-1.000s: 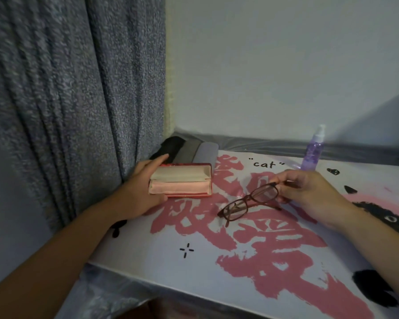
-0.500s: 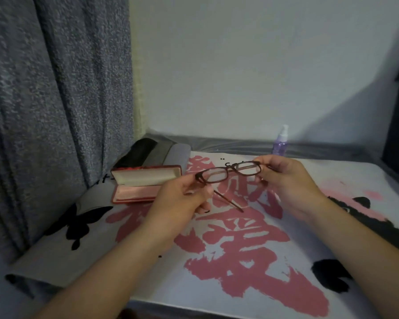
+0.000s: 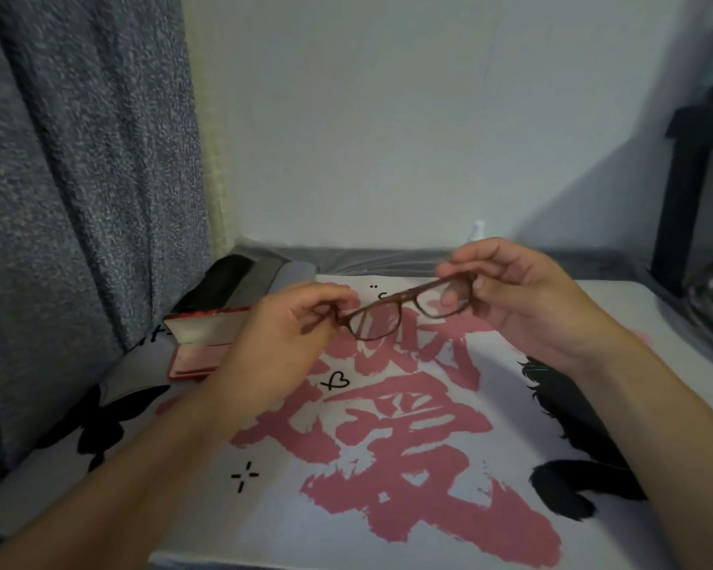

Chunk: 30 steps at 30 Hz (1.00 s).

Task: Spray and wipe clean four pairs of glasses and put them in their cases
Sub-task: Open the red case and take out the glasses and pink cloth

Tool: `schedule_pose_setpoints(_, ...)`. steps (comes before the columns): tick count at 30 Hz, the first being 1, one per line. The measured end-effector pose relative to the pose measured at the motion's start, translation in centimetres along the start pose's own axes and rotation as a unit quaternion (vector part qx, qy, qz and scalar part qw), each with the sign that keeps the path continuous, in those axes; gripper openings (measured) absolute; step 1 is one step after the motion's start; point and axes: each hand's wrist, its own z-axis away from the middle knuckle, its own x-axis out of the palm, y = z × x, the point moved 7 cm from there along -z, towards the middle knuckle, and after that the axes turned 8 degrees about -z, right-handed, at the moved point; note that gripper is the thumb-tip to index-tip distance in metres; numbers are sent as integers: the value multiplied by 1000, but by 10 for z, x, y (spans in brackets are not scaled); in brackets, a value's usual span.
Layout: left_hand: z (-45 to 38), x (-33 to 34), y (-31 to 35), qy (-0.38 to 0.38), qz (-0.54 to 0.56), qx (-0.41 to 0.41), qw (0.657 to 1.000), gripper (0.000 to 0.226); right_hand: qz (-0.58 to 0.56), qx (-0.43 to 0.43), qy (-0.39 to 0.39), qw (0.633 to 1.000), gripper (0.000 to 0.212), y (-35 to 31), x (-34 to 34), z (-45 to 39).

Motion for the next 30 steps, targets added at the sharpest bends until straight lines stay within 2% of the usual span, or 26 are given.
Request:
schedule_pose_setpoints(3, -1, 5, 0, 22, -74, 37, 996, 59, -4, 29, -16, 999, 25, 1, -1, 4)
schedule_pose_setpoints(6, 1, 10, 4, 32, -191, 139, 971, 49, 35, 73, 2, 997, 24, 9, -6, 5)
schedule_pose_setpoints(8, 7, 16, 6, 38, -248, 206, 946, 38, 126, 119, 6, 985, 18, 20, -9, 7)
schedule_pose_setpoints(11, 14, 23, 7, 43, -291, 244, 924, 29, 347, 148, -4, 926, 9, 34, -8, 8)
schedule_pose_setpoints(14, 16, 26, 5, 41, -297, 249, 921, 28, 467, 162, -51, 868, 7, 43, 3, 9)
schedule_pose_setpoints(17, 18, 24, 2, 38, -289, 238, 926, 26, 464, 203, -71, 859, 6, 47, 4, 11)
schedule_pose_setpoints(20, 18, 25, 1, 37, -285, 227, 930, 28, 482, 208, -85, 847, 7, 45, 5, 14)
schedule_pose_setpoints(22, 18, 25, -2, 39, -276, 212, 937, 33, 471, 195, -39, 859, 8, 39, 2, 11)
schedule_pose_setpoints(25, 15, 24, -11, 36, -255, 157, 953, 38, 421, 192, 85, 883, 7, 32, -17, 8)
schedule_pose_setpoints(27, 13, 29, -18, 8, -258, 121, 959, 41, 382, 226, 138, 886, 24, 37, -28, 11)
schedule_pose_setpoints(30, 14, 42, -22, -36, -294, 112, 949, 50, 378, 276, 155, 870, 49, 45, -33, 17)
